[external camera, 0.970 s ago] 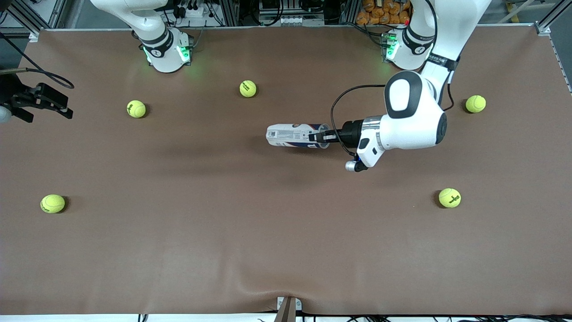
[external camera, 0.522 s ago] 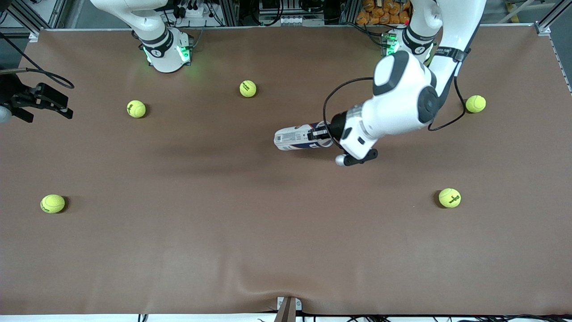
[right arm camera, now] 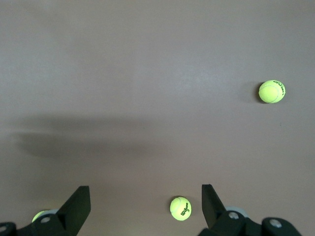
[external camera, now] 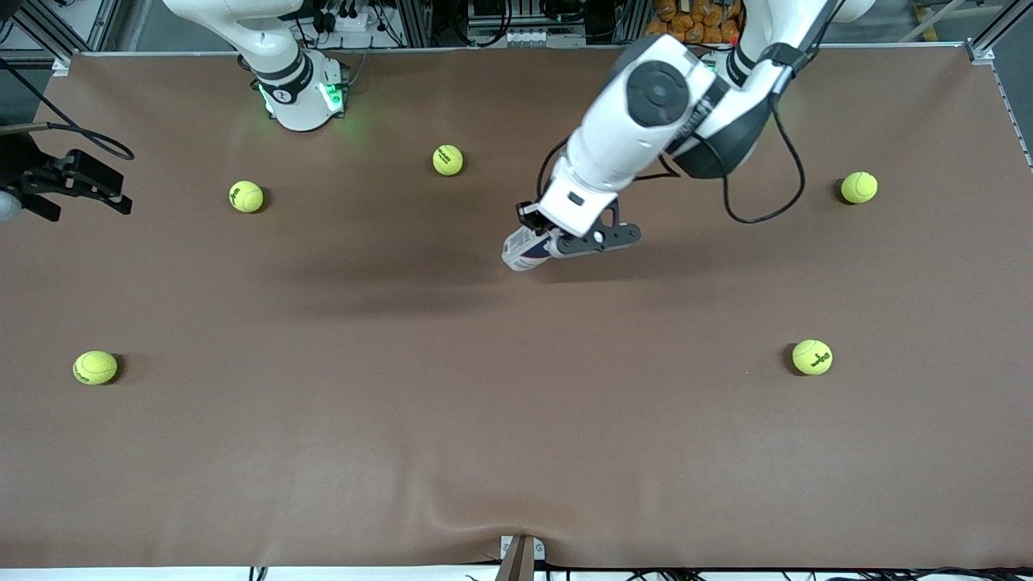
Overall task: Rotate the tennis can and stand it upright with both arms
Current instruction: 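Lift and rotate the can upright with the left gripper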
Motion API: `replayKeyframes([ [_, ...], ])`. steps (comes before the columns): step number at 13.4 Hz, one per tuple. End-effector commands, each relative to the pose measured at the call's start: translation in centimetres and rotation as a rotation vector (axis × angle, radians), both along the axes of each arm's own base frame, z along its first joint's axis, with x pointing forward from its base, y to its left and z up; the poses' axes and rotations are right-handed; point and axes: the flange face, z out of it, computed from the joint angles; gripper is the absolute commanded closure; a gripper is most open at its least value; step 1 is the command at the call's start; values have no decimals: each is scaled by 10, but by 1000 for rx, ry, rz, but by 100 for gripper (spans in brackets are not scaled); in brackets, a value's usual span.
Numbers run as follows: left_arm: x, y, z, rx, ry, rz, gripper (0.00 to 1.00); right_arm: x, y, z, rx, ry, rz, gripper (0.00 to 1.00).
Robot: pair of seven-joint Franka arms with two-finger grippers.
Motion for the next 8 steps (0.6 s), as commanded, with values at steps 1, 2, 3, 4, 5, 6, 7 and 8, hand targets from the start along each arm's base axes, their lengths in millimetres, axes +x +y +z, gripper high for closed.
replayKeyframes([
  [1, -3, -23, -7, 90, -22, -16, 100, 1, -1, 3, -2, -6, -1, 0],
  [2, -6, -31, -9, 114, -34, -20, 100, 0, -1, 4, -2, -8, -1, 0],
  [3, -10, -41, -14, 144, -28, -32, 100, 0, -1, 4, -2, -8, -1, 0],
  [4, -17, -53, -15, 179, -44, -45, 100, 1, 0, 4, 0, -11, 0, 0],
  [5, -19, -62, -23, 221, -58, -54, 100, 1, -1, 4, 0, -11, -1, 0],
  [6, -28, -75, -32, 269, -78, -77, 100, 1, 1, 4, -2, -11, 2, 0],
  [7, -31, -82, -36, 293, -98, -76, 100, 1, 1, 4, 0, -11, 2, 0],
  [8, -35, -88, -46, 314, -92, -81, 100, 1, 1, 5, -2, -14, 2, 0],
])
